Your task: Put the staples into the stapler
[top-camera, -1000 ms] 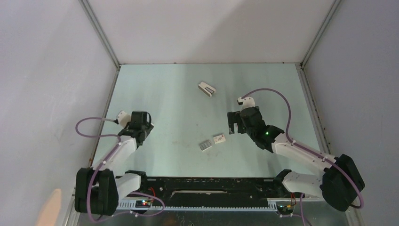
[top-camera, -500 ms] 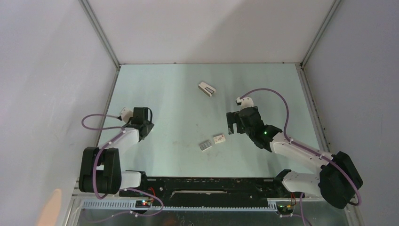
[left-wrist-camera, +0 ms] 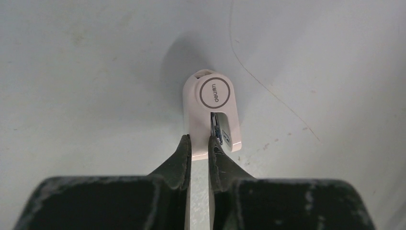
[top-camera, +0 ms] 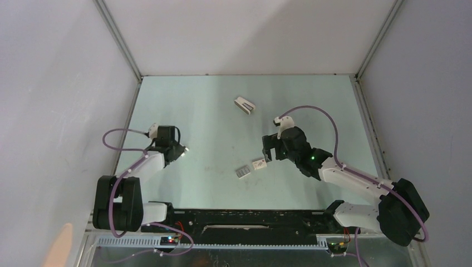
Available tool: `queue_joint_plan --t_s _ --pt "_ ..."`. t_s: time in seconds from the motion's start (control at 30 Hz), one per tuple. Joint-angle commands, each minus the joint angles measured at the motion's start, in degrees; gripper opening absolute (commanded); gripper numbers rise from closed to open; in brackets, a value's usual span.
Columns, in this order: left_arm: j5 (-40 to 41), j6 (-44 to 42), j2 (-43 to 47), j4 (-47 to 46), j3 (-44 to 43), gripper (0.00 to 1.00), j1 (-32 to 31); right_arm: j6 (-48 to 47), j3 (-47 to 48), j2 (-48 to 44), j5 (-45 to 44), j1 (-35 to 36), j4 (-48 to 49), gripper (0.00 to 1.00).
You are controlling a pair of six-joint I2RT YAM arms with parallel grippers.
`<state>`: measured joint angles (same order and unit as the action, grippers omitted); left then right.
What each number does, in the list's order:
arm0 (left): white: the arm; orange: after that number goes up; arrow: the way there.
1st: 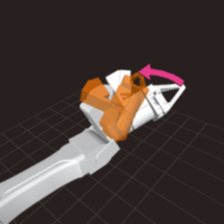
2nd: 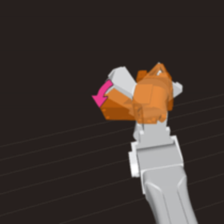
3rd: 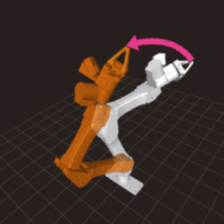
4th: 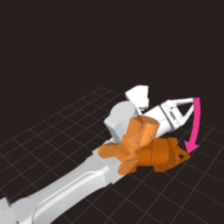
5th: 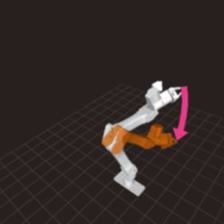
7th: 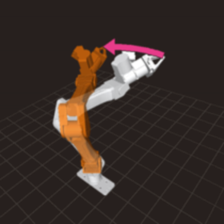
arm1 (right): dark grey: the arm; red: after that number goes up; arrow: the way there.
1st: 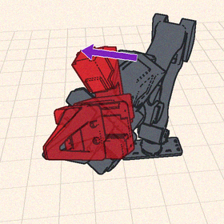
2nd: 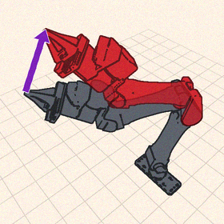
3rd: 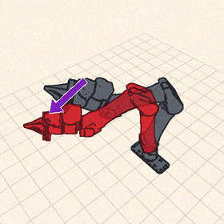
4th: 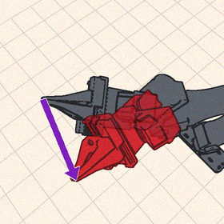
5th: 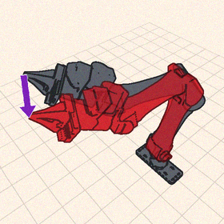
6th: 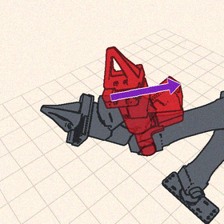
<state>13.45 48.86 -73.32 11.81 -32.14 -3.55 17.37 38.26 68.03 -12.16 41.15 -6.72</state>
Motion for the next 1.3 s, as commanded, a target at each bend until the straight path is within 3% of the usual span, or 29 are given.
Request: queue_joint_plan --t_s 0.0,0.47,0.67,0.9,1.27 --pt "-6.17 -5.5 1.42 -1.97 0.72 0.07 -4.37 0.33 0.95 1.41 7.41 0.96 4.51 0.97" --pt "-7.31 -4.95 -6.59 -6.43 -5.61 0.1 -25.42 0.02 16.96 21.79 5.1 8.95 2.98 0.9" --pt "-8.44 -4.64 -7.41 -8.04 -5.39 0.21 -26.59 -1.15 21.89 28.92 6.07 11.28 4.13 0.86" --pt "-7.88 -4.42 -1.18 -7.79 -2.31 0.39 -26.59 -1.53 24.99 34.54 6.43 11.65 5.54 0.77" --pt "-3.95 -4.04 8.94 -4.98 2.04 0.48 -26.51 -4.47 29.83 40.76 7.6 12.07 8.05 0.62"
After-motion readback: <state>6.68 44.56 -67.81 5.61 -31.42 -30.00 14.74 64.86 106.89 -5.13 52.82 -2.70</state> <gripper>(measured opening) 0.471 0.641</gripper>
